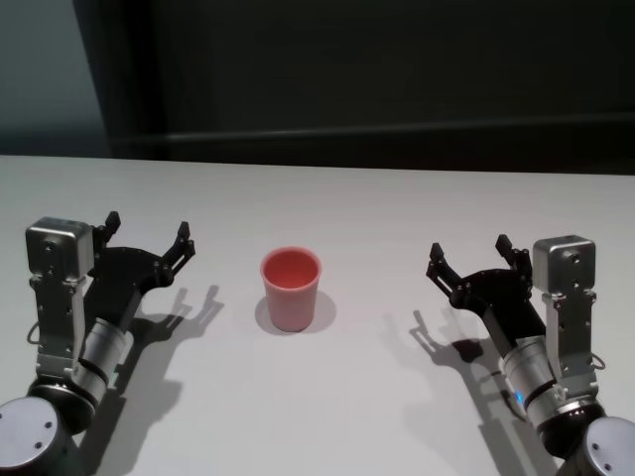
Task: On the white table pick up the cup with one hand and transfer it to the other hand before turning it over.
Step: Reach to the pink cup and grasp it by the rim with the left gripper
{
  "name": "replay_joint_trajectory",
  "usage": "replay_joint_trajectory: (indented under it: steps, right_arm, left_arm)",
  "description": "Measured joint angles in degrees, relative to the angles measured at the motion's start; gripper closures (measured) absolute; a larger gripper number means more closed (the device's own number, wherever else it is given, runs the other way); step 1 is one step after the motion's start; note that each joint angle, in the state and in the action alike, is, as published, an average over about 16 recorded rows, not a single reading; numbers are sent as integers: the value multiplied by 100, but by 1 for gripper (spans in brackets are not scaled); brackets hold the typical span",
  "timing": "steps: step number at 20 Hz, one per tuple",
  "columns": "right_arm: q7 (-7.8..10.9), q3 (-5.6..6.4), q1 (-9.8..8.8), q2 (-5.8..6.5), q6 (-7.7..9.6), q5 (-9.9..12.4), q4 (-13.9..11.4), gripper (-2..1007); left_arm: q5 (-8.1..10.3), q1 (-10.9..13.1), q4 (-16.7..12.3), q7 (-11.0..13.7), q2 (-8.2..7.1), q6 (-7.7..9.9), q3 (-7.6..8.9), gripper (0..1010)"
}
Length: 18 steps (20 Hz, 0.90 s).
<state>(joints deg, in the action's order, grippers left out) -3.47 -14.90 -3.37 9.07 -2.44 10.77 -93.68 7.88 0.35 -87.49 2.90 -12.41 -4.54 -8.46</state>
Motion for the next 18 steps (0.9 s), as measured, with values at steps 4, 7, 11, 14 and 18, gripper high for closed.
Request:
replay_joint_trajectory:
  steps: [4, 7, 11, 14, 18]
  right_arm:
    - [0, 0, 0, 0, 0, 0, 0, 3]
    - [0, 0, 0, 0, 0, 0, 0, 3]
    - [0, 0, 0, 0, 0, 0, 0, 3]
    - [0, 0, 0, 0, 0, 0, 0, 3]
    - [0, 0, 0, 0, 0, 0, 0, 3]
  left_arm:
    - [-2, -1, -6, 2, 0, 11, 1, 9]
    - [-21, -6, -34, 15, -5, 66, 3, 9]
    - [-75, -21, -99, 76, -40, 207, 14, 9]
    - [-118, -39, -175, 171, -95, 360, 36, 9]
    - [-197, -78, -336, 369, -240, 607, 73, 9]
